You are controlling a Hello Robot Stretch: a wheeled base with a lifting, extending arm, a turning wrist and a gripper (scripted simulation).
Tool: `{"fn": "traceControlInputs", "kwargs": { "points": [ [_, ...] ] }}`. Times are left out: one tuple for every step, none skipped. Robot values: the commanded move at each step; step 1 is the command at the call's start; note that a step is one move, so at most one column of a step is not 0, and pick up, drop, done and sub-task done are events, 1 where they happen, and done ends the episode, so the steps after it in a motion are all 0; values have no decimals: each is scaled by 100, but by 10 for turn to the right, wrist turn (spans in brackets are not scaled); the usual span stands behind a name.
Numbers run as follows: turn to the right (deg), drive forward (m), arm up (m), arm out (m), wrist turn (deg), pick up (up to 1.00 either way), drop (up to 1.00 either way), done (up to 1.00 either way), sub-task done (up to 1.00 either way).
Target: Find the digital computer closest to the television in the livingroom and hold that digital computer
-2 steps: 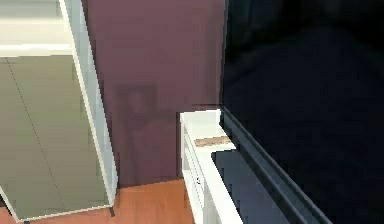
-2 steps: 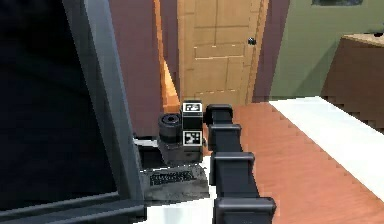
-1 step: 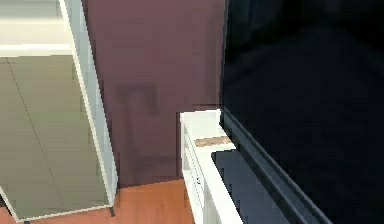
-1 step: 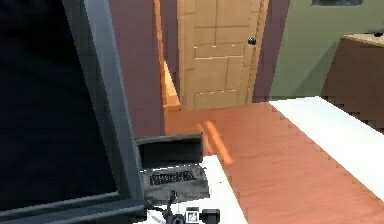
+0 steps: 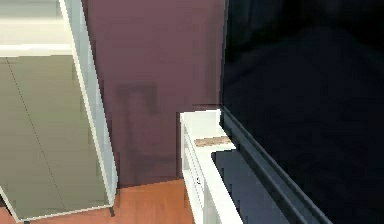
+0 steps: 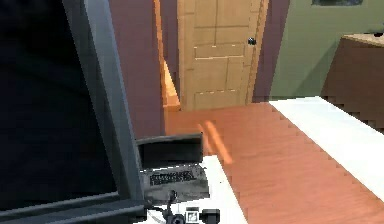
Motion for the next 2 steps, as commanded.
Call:
{"fn": "traceControlInputs", "kwargs": {
  "points": [
    [0,0,10,0,0,0,0,0,0],
    [0,0,0,0,0,0,0,100,0]
  ]
}}
